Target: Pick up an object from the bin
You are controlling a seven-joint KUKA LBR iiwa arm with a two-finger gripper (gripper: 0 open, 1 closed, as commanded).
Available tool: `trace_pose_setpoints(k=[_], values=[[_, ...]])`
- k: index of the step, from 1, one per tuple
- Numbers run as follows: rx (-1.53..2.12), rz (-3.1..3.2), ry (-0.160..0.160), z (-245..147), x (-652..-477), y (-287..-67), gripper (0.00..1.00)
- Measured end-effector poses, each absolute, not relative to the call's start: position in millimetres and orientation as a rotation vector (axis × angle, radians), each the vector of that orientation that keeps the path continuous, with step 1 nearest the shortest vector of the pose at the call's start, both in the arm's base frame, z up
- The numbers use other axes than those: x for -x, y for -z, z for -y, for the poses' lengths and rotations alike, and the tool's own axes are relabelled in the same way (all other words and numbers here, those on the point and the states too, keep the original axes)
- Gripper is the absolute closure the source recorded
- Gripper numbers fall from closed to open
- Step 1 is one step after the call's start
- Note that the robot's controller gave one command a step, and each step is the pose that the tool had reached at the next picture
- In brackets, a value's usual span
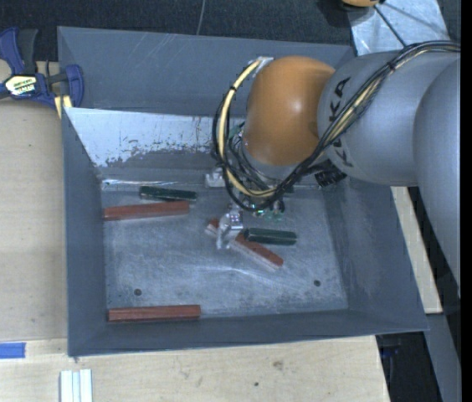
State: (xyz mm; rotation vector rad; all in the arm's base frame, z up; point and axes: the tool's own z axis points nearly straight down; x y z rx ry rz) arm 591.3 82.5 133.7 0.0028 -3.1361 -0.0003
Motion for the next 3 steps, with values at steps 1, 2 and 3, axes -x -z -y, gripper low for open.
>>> trace_pose_setpoints(k=[1,2,3], values=[[0.000,3.144,0.001,-82.2,-593.4,-138.3,0.00],[0.138,3.140,0.002,-36.7,-587.2,-130.7,0.00],[0.085,3.140,-0.003,-5.0,-587.1,-128.3,0.00]])
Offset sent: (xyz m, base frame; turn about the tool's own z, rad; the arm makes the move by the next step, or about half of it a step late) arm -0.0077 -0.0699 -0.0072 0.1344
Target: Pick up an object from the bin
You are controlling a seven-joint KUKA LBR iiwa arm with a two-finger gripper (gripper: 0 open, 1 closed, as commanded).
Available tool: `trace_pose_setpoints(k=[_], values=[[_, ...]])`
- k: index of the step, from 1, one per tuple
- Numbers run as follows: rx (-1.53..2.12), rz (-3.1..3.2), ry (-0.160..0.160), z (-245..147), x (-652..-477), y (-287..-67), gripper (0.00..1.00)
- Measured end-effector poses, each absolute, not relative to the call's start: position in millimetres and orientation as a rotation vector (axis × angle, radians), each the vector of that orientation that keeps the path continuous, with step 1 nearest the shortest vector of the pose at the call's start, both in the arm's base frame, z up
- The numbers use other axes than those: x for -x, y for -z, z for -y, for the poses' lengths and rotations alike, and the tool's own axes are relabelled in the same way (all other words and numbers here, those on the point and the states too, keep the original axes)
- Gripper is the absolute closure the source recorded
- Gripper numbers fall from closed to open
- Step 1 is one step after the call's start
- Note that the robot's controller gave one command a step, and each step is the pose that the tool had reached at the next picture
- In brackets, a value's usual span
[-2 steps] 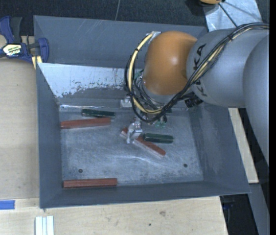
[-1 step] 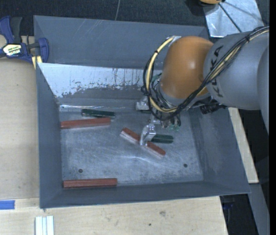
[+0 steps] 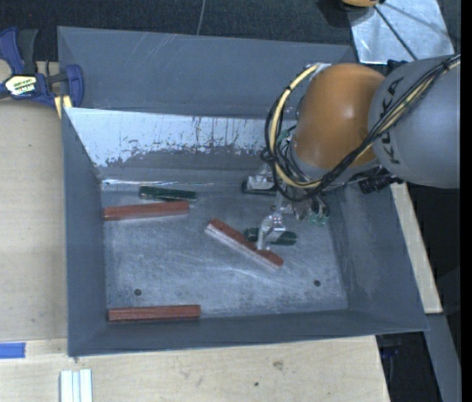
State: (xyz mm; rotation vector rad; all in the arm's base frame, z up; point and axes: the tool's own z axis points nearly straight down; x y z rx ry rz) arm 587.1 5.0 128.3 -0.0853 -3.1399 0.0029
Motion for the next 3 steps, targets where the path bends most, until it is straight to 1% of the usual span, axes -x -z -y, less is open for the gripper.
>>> trace_pose_setpoints(k=[1,2,3], values=[[0.212,3.132,0.000,-40.4,-578.9,-131.5,0.00],[0.152,3.142,0.000,-50.1,-588.6,-76.4,0.00],[0.435,3.141,0.011,-47.7,-577.5,-78.5,1.00]])
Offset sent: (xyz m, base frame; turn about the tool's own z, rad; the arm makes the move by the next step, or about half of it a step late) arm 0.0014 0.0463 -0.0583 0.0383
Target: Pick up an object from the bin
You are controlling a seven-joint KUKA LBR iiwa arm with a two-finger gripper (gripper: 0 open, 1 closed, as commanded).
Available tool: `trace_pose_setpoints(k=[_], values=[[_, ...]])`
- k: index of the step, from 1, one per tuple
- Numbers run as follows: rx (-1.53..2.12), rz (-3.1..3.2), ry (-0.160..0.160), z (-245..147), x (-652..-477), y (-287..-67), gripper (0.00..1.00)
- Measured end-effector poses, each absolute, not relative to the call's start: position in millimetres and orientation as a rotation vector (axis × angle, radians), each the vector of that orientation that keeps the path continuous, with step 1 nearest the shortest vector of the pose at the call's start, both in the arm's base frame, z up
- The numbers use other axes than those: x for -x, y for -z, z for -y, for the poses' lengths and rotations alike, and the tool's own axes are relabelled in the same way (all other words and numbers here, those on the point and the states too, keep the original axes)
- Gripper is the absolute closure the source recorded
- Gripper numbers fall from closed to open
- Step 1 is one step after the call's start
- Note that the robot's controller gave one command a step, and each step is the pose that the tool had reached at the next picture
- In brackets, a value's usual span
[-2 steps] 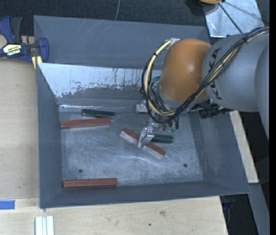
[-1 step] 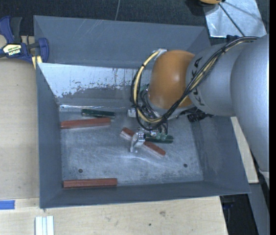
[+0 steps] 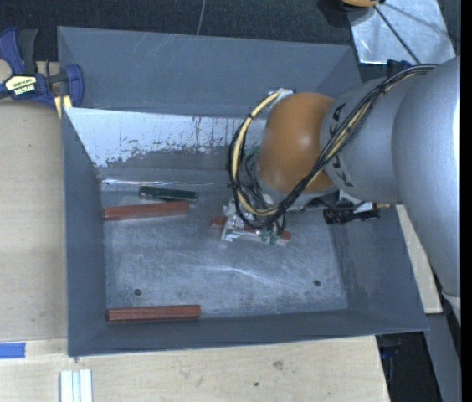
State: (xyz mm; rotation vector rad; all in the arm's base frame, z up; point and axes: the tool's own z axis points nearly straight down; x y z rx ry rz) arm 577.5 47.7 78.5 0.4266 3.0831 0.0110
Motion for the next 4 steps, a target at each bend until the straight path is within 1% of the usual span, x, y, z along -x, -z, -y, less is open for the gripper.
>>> trace_pose_setpoints(k=[2,3,4], values=[[-0.427,-3.086,-0.010,-47.8,-577.9,-79.5,1.00],[-0.429,-3.104,-0.004,-47.3,-574.7,-83.5,1.00],[-0.430,-3.118,0.001,-46.8,-571.9,-102.5,1.00]])
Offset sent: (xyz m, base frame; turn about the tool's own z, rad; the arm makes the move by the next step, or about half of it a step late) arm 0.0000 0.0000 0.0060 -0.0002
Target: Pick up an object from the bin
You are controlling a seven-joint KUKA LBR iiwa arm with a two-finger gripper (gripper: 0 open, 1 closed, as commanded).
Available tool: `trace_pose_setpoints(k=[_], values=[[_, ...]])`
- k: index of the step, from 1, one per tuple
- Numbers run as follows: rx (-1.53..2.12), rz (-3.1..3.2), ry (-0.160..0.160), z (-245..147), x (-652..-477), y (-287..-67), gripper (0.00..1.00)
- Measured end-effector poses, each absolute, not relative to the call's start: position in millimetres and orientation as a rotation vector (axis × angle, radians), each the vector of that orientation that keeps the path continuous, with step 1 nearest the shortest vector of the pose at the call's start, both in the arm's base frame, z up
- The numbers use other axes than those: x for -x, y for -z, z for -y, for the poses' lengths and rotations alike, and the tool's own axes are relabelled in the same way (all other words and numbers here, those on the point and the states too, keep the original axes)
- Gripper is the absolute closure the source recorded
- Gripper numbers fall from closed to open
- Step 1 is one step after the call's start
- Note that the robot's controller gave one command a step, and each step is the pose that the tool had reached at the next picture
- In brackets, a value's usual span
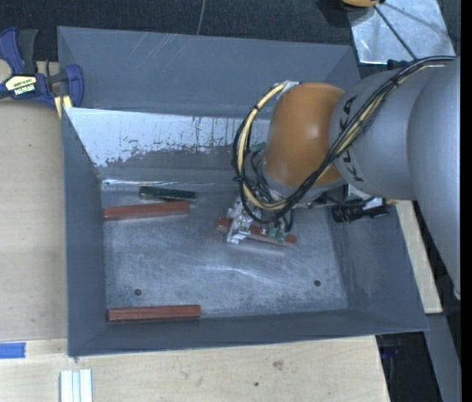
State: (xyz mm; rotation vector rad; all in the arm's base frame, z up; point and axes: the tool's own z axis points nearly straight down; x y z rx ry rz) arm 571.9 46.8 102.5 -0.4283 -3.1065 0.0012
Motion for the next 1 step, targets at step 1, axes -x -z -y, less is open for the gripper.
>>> trace_pose_setpoints(k=[1], values=[[0.430,3.109,0.000,-46.7,-573.9,-126.8,1.00]])
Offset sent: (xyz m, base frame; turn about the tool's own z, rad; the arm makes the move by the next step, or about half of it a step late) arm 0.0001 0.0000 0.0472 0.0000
